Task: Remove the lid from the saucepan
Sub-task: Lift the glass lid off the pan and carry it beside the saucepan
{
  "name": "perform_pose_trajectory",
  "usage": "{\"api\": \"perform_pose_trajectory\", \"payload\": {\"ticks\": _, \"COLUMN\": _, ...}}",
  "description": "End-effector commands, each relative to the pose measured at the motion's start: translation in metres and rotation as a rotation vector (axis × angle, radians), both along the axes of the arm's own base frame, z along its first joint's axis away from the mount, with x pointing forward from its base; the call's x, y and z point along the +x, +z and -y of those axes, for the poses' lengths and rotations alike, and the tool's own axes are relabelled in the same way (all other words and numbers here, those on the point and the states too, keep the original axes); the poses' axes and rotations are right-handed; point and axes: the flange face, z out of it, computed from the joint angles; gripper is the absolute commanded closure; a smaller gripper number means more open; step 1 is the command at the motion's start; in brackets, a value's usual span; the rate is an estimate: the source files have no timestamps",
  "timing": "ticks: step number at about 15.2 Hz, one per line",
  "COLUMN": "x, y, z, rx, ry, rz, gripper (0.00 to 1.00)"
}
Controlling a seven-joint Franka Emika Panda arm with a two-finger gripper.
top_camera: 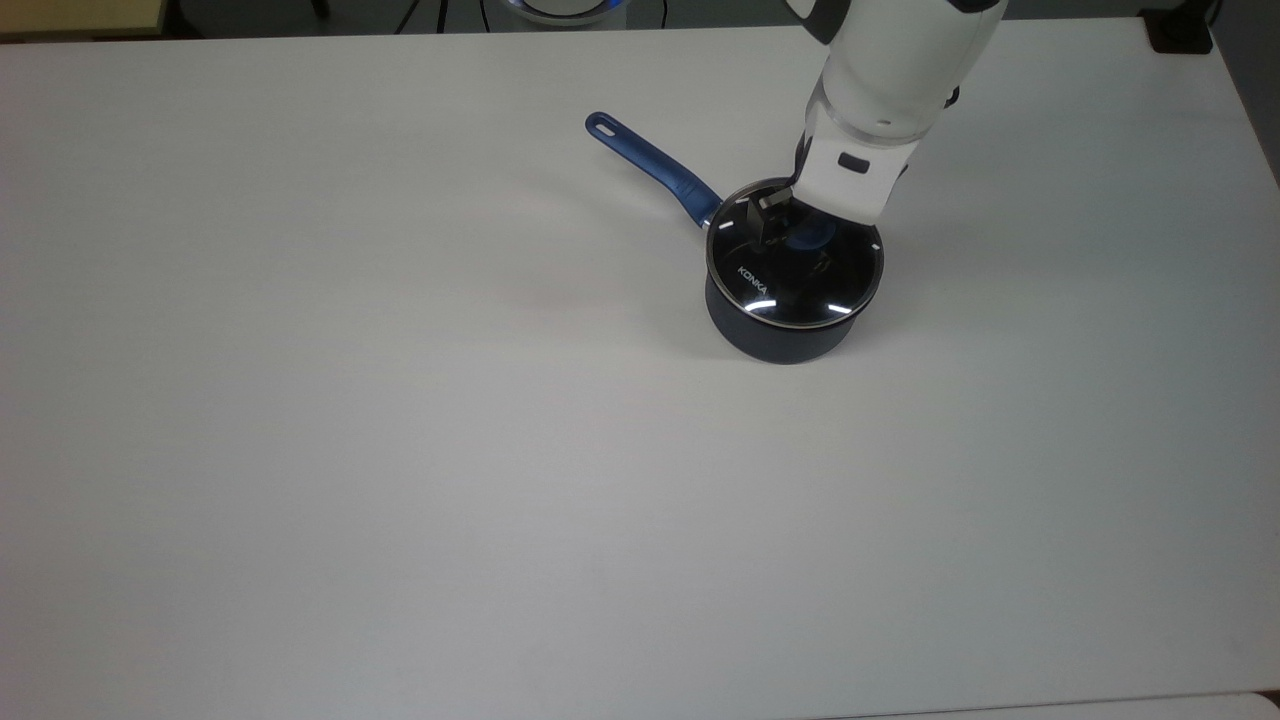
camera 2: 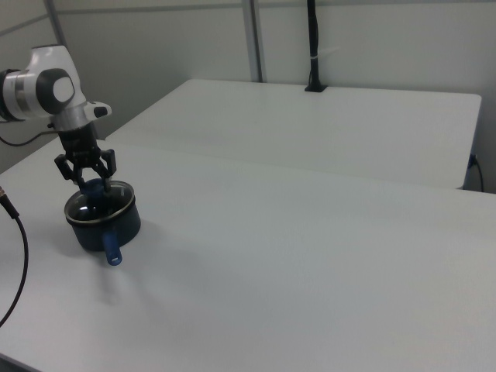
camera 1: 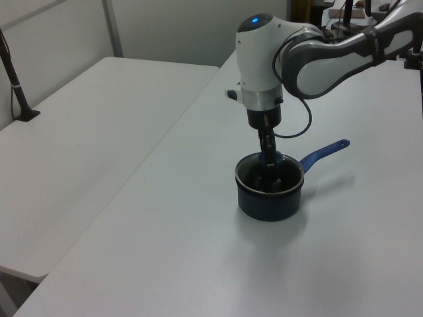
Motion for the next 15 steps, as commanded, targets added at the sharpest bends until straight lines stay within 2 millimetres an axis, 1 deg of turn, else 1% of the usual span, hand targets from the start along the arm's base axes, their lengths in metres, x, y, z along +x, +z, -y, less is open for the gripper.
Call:
{"api": "perform_pose_trajectory", "payload": {"ticks": 1, "x": -0.010, "y": 0.041, "z": 0.009, "rx": 0.007, "ry": 0.003, "rz": -0.006, "gripper": 0.51}}
{"api": "perform_pose_trajectory", "payload": {"ticks": 2, "x": -0.011, "y": 0.049, "z": 0.011, "rx": 0.015, "ry": -0.001, "rz": 0.003, "gripper": 0.52}}
{"api": "perform_pose_trajectory", "payload": {"ticks": 5, "x": -0.009, "y": 0.065, "z": 0.023, "rx": 0.033, "ry": -0.019, "rz": 0.021, "gripper": 0.52}}
{"api": "perform_pose_trajectory", "payload": {"ticks": 6, "x": -0.008, "y": 0.065, "z": 0.027, "rx": 0.033, "ry": -0.024, "rz": 0.019, "gripper": 0.52}}
{"api": "perform_pose_trajectory", "payload": {"ticks": 7, "x": -0.005, "y": 0.065, "z": 0.035, "rx": 0.031, "ry": -0.034, "rz": 0.021, "gripper": 0.52}}
{"api": "perform_pose_trajectory", "payload": {"ticks": 11, "x": 0.015, "y": 0.058, "z": 0.091, "rx": 0.027, "ry": -0.062, "rz": 0.007, "gripper": 0.52}}
{"api": "perform_pose_trajectory", "payload": {"ticks": 15, "x": 0.034, "y": 0.050, "z": 0.165, "rx": 0.026, "ry": -0.119, "rz": 0.001, "gripper": 0.52}}
